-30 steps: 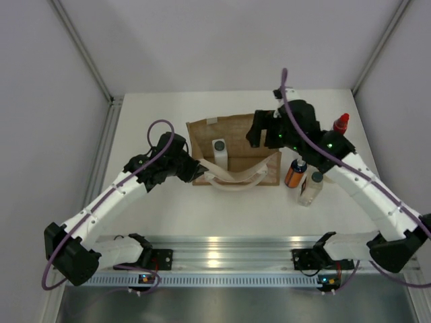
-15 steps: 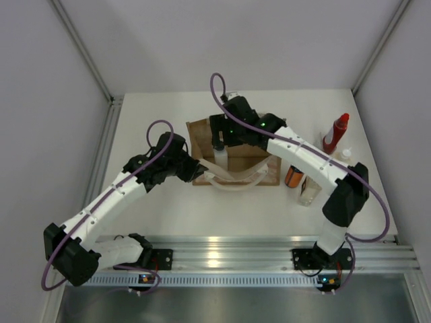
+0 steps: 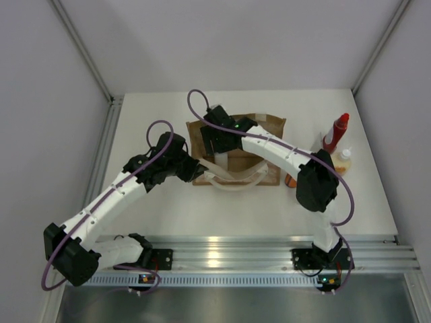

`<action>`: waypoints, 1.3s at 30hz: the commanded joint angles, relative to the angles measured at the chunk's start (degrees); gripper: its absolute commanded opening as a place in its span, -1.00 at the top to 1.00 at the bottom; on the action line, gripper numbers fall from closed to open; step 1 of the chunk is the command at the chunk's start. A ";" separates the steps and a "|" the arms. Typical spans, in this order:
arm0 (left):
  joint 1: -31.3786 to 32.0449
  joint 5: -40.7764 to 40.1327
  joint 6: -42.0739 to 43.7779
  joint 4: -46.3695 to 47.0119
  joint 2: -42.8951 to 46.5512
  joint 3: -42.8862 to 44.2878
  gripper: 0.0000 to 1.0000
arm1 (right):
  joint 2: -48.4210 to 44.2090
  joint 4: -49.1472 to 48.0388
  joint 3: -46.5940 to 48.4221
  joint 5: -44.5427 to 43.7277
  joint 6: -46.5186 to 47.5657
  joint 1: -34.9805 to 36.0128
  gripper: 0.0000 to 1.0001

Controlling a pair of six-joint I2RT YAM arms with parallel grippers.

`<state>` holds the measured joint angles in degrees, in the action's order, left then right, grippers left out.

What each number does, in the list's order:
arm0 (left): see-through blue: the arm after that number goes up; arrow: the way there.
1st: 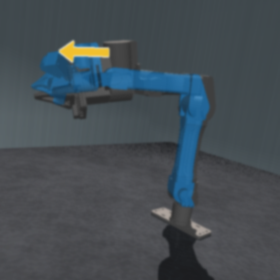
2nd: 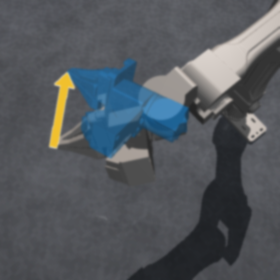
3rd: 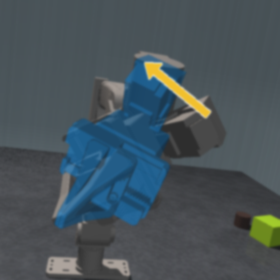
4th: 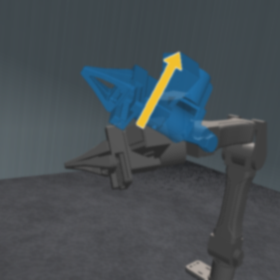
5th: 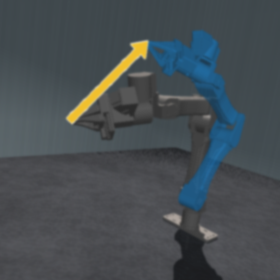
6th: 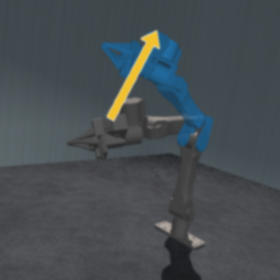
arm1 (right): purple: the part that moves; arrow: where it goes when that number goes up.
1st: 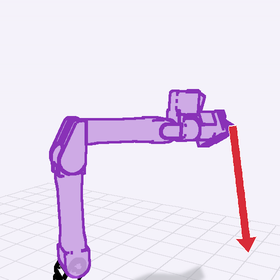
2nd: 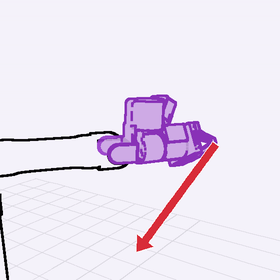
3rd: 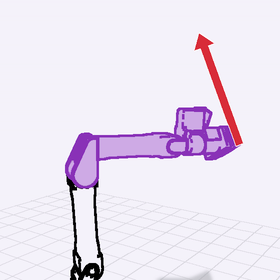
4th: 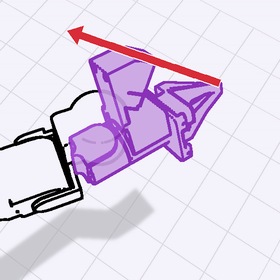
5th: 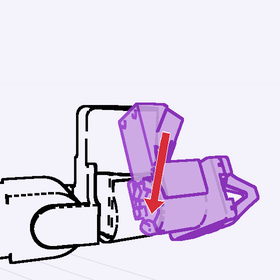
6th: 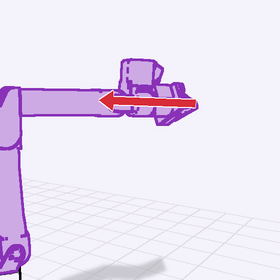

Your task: Take the personal care products out of the canvas bag

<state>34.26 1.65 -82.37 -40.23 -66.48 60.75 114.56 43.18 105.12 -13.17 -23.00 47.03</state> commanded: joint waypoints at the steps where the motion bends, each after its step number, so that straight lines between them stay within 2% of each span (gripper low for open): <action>1: 0.02 -0.86 -0.69 1.12 0.91 -0.28 1.00 | 2.32 1.21 3.16 -1.86 0.59 1.14 -0.44; 10: -0.07 -0.51 -0.16 1.12 0.03 -0.02 1.00 | 4.26 1.03 2.11 -6.43 -2.83 1.40 -0.35; 12: 0.02 -0.59 0.01 1.20 0.03 0.07 1.00 | 4.70 1.03 2.11 -6.60 -3.36 1.49 -0.27; 18: -0.07 -0.59 0.28 1.20 0.03 0.07 1.00 | 4.97 0.59 1.49 -7.84 -4.94 1.84 0.20; 20: -0.07 -0.51 0.28 1.12 0.21 -0.11 1.00 | 4.44 0.15 1.05 -7.92 -5.12 2.02 0.43; 27: -0.07 -0.95 0.37 1.20 0.65 -0.02 1.00 | -0.21 -0.02 1.31 -10.47 -4.86 2.63 1.00; 39: -0.07 -1.03 0.54 1.12 1.61 0.42 0.99 | -10.49 0.85 0.96 -11.62 -2.75 2.55 1.00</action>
<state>34.26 1.58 -82.30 -40.23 -66.46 60.75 113.49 44.99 103.72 -22.28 -26.81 48.51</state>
